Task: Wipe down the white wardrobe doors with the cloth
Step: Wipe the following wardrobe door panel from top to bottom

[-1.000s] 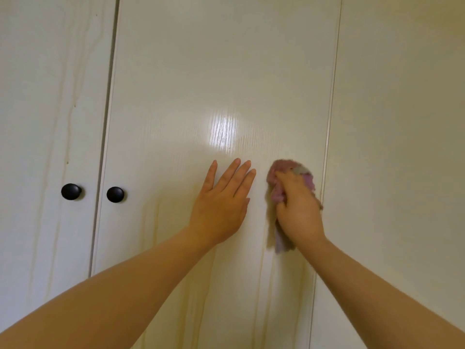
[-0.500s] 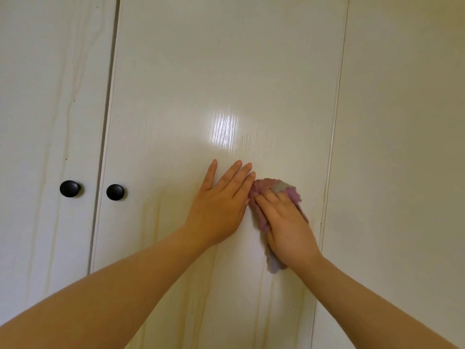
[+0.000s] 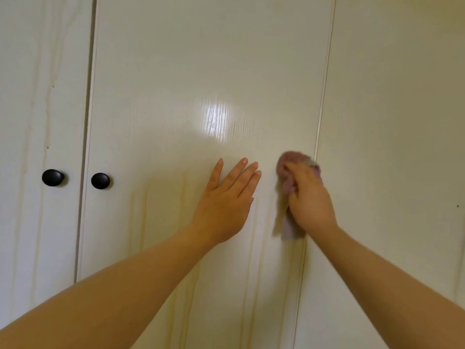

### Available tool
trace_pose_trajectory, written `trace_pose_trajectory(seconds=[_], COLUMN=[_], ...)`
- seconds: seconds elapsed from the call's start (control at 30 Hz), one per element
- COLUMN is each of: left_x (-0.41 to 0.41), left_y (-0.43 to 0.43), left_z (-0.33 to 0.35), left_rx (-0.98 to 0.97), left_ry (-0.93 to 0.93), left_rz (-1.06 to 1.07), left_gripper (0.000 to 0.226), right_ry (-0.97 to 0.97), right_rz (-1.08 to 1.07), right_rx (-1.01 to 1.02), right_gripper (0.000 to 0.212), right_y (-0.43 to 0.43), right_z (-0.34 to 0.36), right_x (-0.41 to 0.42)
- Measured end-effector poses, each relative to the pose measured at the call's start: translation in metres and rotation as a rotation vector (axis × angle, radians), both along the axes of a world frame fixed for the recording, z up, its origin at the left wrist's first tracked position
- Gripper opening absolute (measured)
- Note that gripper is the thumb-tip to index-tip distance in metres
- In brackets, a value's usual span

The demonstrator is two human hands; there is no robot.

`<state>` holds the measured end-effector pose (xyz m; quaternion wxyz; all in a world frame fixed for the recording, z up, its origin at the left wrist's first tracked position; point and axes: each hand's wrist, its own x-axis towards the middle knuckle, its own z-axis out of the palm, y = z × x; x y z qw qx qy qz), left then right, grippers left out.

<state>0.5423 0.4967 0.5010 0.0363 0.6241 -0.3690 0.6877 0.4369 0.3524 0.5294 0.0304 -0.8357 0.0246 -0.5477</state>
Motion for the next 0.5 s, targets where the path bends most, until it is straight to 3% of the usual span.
trace_pose_trajectory(seconds=[0.1,0.23,0.5], left_x=[-0.002,-0.004,-0.011], left_y=[-0.006,-0.01,-0.01], left_z=[-0.002,-0.012,-0.025], left_rx=[0.0,0.017,-0.015], left_ry=[0.032,0.05,0.092], left_rz=[0.014,0.015,0.027], left_gripper=[0.048,0.048,0.048], right_ry=[-0.025,0.055,-0.017], right_rz=[0.025,0.036,0.045], right_rx=[0.084,0.047,0.063], right_gripper=[0.049,0.048,0.046], right_y=[-0.001,-0.005,-0.011], right_z=[0.001,-0.056,-0.025], right_x=[-0.001,-0.01,-0.002])
